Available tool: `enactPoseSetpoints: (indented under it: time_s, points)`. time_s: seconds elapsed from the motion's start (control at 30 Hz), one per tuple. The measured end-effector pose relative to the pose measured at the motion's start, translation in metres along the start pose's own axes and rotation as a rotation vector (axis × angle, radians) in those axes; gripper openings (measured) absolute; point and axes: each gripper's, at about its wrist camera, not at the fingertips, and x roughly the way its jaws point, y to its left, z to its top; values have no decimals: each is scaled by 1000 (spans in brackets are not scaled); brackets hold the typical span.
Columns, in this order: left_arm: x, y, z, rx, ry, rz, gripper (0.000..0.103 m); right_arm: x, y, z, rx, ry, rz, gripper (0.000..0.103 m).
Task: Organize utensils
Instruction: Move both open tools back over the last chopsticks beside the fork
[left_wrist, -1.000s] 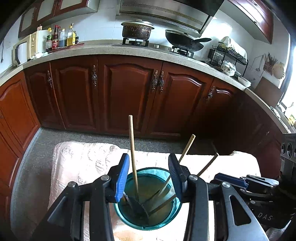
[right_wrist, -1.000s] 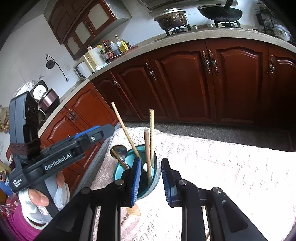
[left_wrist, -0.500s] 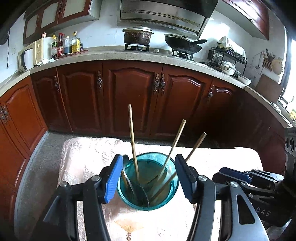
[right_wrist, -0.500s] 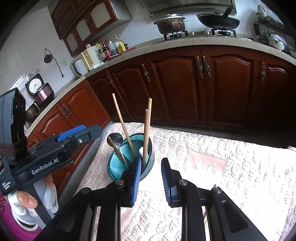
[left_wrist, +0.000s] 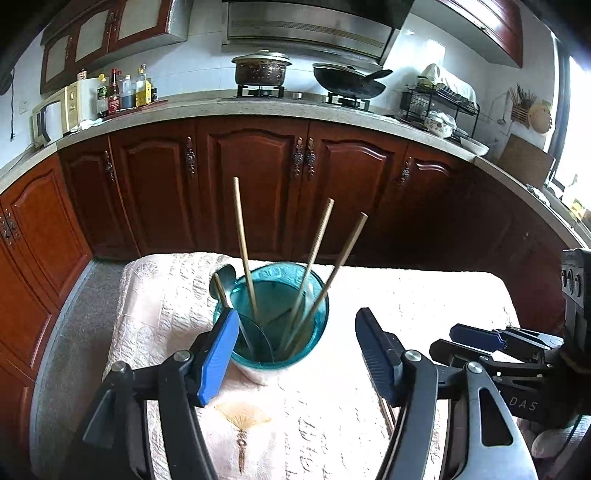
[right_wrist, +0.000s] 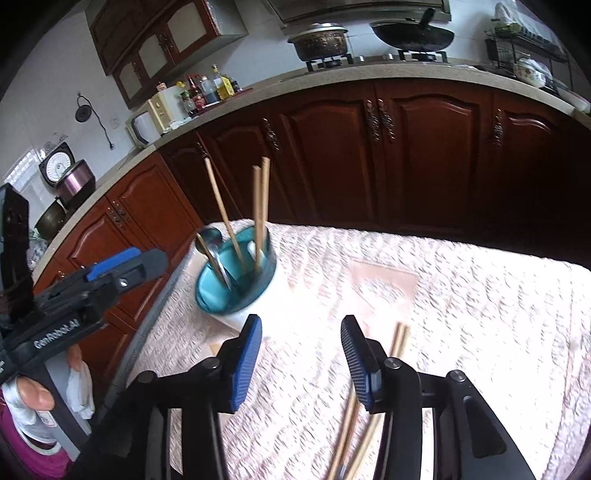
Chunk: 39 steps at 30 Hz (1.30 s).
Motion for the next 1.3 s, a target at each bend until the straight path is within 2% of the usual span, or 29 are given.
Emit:
enactPoseSetpoints:
  time_s: [0.5,0.87,1.07,1.3]
  points:
    - [11,-25,-31,6,84,-58,66,-3,-54,-49,81,63,-67,50]
    - [34,-22,-65,-24,184,-75,66,42,-86,-82,142,174,-94,50]
    - [47,-22,-80,-32,235,-77,66,68,-98,-80,178,173,-119,48]
    - [52,-23,-83,-30,250,-82,66,104,-114,-56,160,184,-189,47]
